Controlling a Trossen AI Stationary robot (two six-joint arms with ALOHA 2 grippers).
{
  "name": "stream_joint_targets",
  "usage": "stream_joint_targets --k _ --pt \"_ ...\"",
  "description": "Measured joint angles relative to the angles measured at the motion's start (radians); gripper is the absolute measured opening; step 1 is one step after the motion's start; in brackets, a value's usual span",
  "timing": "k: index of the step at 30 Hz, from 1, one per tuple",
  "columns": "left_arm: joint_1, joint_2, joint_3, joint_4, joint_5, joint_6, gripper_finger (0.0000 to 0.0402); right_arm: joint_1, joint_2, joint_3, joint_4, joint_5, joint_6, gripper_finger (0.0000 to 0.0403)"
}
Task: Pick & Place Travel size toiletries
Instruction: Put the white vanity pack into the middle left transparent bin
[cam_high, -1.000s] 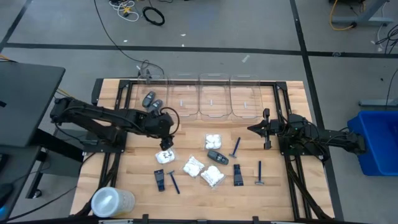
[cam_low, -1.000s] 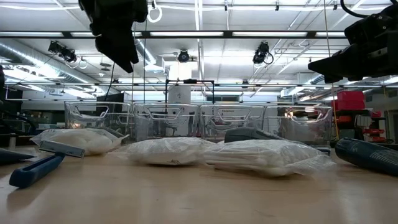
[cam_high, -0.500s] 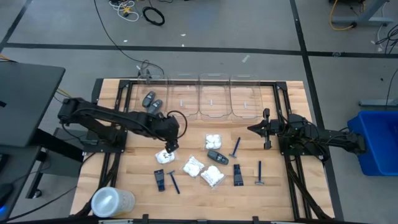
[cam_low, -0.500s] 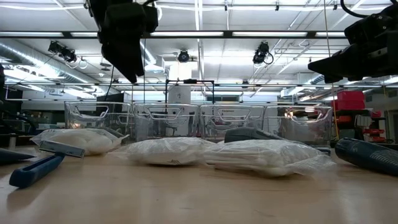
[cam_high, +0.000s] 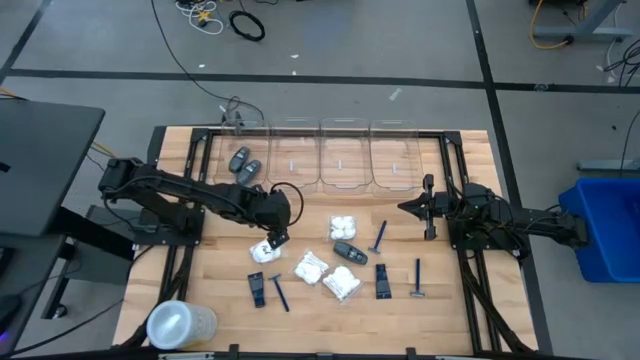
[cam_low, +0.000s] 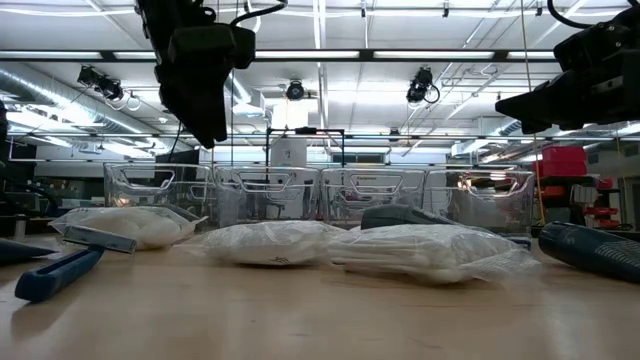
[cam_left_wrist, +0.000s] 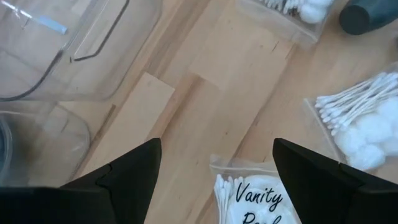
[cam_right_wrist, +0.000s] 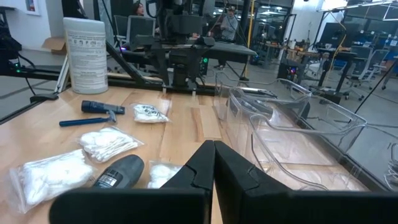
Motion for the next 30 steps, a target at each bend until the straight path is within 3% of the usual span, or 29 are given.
stream_joint_targets --k 11,19,30 --pt "0.000 0.000 0.000 -0.002 0.068 -0.050 0.0318 0.000 0.000 0.000 0.000 0.000 0.000 0.0014" --pt "-0.011 -0.001 -0.074 0.071 0.133 -0.039 0.0318 0.000 0.000 0.000 0.000 0.000 0.000 0.0014" --pt "-0.030 -0.001 -0.101 0.206 0.193 0.406 0.0318 0.000 0.000 0.000 0.000 0.000 0.000 0.0014"
